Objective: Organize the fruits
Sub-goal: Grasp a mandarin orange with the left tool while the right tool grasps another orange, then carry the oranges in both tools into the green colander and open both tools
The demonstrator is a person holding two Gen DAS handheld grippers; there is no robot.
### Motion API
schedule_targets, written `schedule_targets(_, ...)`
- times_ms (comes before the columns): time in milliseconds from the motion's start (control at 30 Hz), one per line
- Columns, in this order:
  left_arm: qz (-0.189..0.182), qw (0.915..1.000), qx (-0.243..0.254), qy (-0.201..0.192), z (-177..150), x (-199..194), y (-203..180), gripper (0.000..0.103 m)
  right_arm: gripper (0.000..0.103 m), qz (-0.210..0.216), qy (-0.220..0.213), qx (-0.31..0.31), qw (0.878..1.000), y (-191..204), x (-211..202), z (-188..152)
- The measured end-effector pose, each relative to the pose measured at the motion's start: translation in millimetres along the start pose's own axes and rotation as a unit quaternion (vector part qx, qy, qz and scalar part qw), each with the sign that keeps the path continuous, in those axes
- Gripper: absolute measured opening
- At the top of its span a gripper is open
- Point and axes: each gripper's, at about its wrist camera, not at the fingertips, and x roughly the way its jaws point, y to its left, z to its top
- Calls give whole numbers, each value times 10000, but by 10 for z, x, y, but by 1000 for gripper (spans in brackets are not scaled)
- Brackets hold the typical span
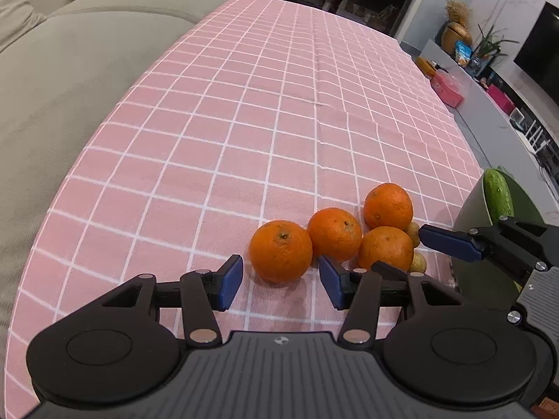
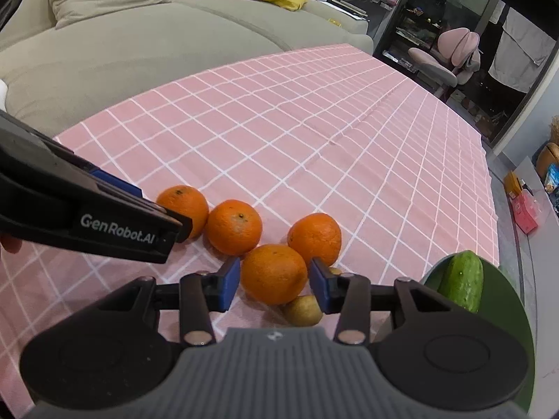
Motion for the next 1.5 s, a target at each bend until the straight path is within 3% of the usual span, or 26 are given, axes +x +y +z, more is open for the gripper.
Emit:
schedule_targets(233,28,10000,51,-1,34,102,-5,60,48,98,139,110,9998,-54,132,-40)
schedule_targets(367,2,10000,-13,52,39,158,24,58,48,187,192,213,9994,-76,180,-50)
schedule_targets(500,-96,9999,-58,9,49,154,30,50,47,234,209,215,9993,-67,200,-57)
schedule_targets(833,69,10000,47,-55,58,94,-57,48,43,266,184,189,9993,-67,175,-62)
schedule_targets(1200,67,9995,-159,-248,166,-251,-82,48,42,357,-115,48,9993,-43,-212,-21)
schedule_targets(1500,-200,9984,184,-501,291,-611,-470,48,42,470,-306,497,9972,-322,-676,-49)
